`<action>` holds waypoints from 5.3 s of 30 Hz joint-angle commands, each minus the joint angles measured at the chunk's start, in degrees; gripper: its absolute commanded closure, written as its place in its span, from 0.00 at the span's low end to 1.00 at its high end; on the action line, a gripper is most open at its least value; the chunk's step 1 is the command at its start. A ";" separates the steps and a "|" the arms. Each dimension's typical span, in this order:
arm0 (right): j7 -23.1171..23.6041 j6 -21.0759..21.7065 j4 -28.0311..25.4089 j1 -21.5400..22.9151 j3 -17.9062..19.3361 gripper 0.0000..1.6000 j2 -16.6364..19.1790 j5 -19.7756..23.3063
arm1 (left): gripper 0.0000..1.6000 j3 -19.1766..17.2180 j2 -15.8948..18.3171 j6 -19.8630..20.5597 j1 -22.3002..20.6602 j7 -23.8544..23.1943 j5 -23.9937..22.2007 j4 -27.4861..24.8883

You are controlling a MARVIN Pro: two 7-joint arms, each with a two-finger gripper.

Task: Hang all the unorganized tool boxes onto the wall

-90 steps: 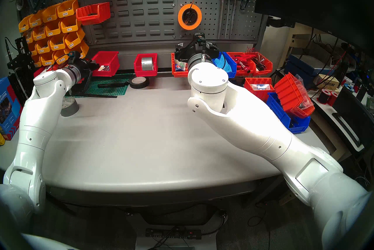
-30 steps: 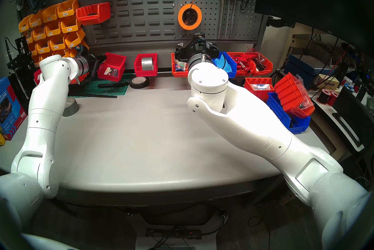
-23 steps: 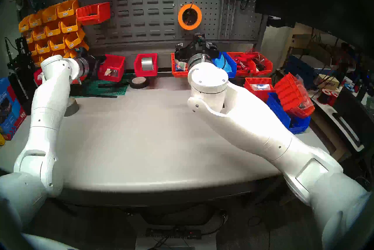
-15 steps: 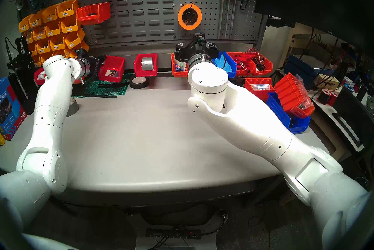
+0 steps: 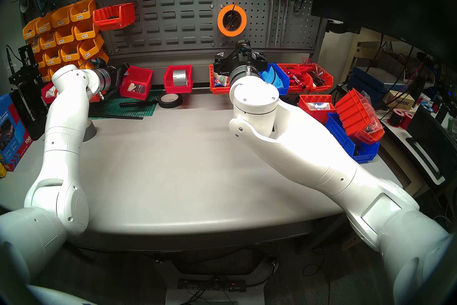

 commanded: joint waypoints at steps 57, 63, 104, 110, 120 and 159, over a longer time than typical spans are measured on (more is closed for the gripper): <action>0.04 0.07 -0.43 0.83 0.24 0.00 -0.13 -0.33 | 1.00 -5.92 -3.33 -0.79 -2.53 2.56 -5.04 0.70; 0.04 0.07 -0.43 0.83 0.24 0.00 -0.13 -0.33 | 1.00 -6.13 -3.83 -0.85 -3.16 2.93 -5.36 0.71; 0.04 0.07 -0.43 0.84 0.24 0.00 -0.13 -0.33 | 1.00 2.86 1.23 1.09 18.16 0.33 3.93 -15.88; 0.04 0.07 -0.43 0.84 0.24 0.00 -0.13 -0.33 | 0.85 6.06 4.87 -4.50 19.06 -2.21 9.44 -16.72; 0.04 0.07 -0.43 0.83 0.24 0.00 -0.13 -0.32 | 0.00 5.09 5.71 -6.41 21.59 -3.52 10.61 -24.27; 0.03 0.08 -0.43 0.85 0.23 0.00 -0.13 -0.33 | 0.00 21.54 -5.10 -9.57 39.30 23.74 30.09 -44.22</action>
